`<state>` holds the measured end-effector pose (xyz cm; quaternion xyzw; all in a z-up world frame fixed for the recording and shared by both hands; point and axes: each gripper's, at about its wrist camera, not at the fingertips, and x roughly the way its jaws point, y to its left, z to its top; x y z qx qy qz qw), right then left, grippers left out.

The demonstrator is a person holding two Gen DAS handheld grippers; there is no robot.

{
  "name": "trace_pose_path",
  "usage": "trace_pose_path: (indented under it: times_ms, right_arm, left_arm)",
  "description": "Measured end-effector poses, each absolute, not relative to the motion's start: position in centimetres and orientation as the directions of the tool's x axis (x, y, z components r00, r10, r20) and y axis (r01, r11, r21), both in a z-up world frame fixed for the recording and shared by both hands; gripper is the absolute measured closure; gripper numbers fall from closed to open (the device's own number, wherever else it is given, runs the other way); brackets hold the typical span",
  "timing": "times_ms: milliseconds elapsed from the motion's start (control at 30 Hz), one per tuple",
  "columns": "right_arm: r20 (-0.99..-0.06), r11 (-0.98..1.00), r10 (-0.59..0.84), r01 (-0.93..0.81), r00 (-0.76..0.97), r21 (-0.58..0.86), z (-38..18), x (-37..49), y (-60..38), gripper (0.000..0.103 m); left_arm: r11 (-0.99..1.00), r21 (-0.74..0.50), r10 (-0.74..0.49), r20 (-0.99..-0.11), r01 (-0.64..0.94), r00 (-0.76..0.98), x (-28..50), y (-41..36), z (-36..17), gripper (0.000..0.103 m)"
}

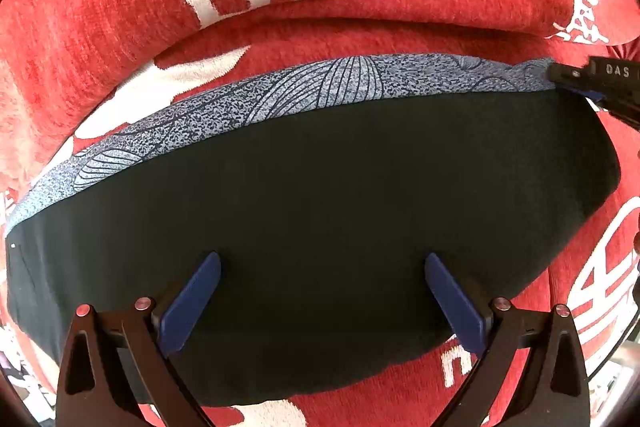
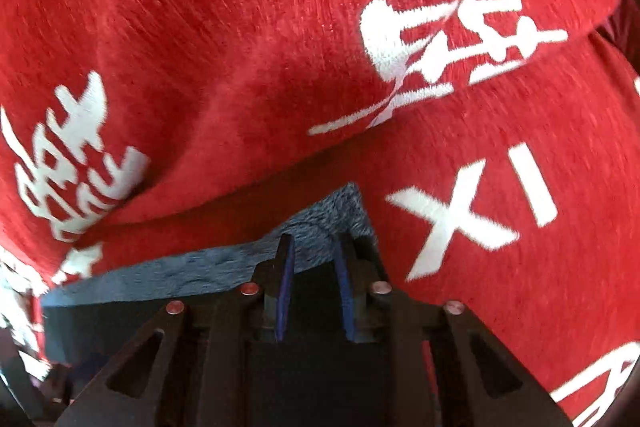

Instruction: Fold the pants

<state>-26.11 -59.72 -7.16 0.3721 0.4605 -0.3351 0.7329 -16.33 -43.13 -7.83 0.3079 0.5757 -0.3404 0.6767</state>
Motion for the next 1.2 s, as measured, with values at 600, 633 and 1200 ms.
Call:
trace_pose_path:
  times_ms: [600, 633, 1200]
  right_arm:
    - [-0.814, 0.162, -0.051, 0.809, 0.579, 0.565, -4.0, -39.1, -54.5, 0.055]
    - [-0.802, 0.145, -0.035, 0.797, 0.597, 0.587, -4.4, -39.4, -54.0, 0.053]
    - [-0.657, 0.019, -0.004, 0.657, 0.754, 0.754, -11.9, -34.4, -53.1, 0.051]
  left_arm:
    - [0.561, 0.049, -0.07, -0.992, 0.826, 0.106, -15.4, -45.3, -8.1, 0.001]
    - [0.563, 0.049, -0.07, -0.992, 0.825, 0.107, -15.3, -45.4, -8.1, 0.001]
    - [0.583, 0.042, -0.093, -0.989, 0.811, 0.118, -16.2, -44.5, -8.1, 0.001]
